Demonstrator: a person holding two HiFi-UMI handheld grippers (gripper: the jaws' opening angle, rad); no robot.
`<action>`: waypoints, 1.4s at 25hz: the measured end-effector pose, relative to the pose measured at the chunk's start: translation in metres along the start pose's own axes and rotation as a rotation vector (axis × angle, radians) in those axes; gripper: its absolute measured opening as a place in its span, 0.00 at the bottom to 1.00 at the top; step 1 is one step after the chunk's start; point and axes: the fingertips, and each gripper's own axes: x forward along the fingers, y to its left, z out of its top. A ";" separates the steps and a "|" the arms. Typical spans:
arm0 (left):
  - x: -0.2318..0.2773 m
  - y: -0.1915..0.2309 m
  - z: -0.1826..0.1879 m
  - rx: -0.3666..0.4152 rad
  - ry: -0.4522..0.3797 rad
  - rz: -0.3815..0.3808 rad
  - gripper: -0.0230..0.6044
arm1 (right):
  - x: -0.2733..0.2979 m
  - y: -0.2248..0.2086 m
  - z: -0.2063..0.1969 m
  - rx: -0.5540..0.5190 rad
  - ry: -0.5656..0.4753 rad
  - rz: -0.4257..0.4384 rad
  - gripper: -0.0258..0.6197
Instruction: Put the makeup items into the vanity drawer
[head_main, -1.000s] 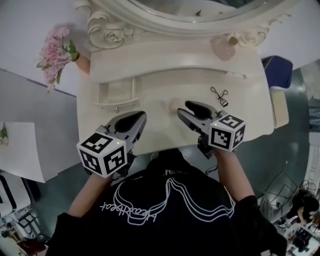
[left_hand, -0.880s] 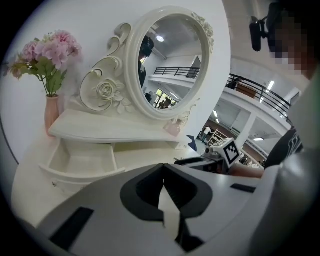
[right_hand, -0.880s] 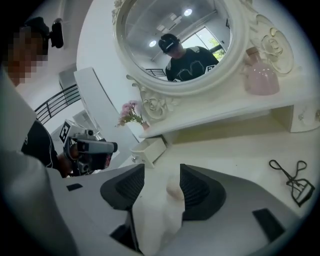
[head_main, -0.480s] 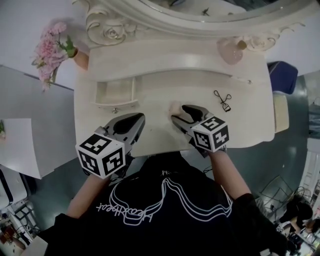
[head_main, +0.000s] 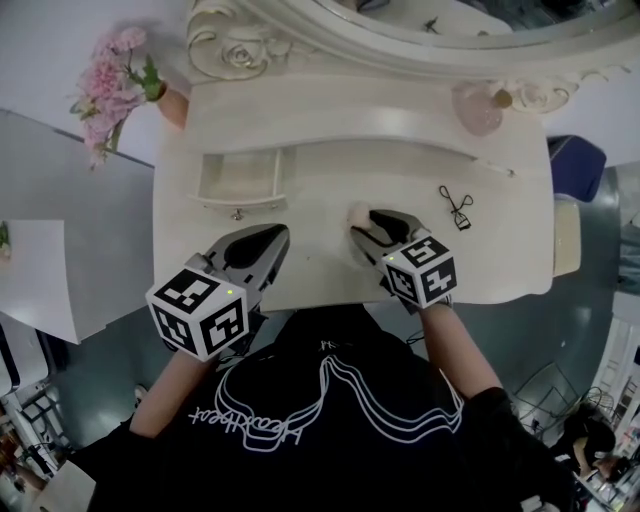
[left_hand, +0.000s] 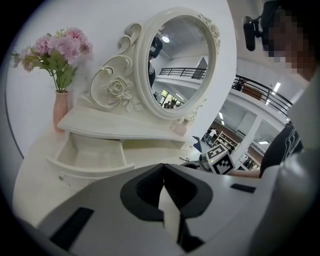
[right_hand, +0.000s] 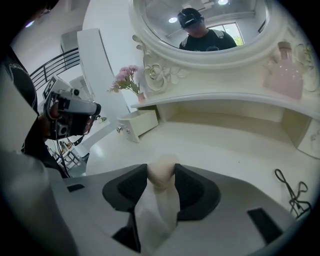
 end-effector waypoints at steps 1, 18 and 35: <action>-0.001 0.000 0.000 -0.003 -0.002 0.001 0.04 | 0.000 0.000 0.000 0.001 0.002 0.000 0.31; -0.032 0.020 0.001 -0.066 -0.058 0.043 0.04 | -0.006 0.055 0.092 -0.132 -0.131 0.089 0.27; -0.089 0.071 0.004 -0.180 -0.173 0.192 0.04 | 0.061 0.101 0.155 -0.247 -0.088 0.204 0.28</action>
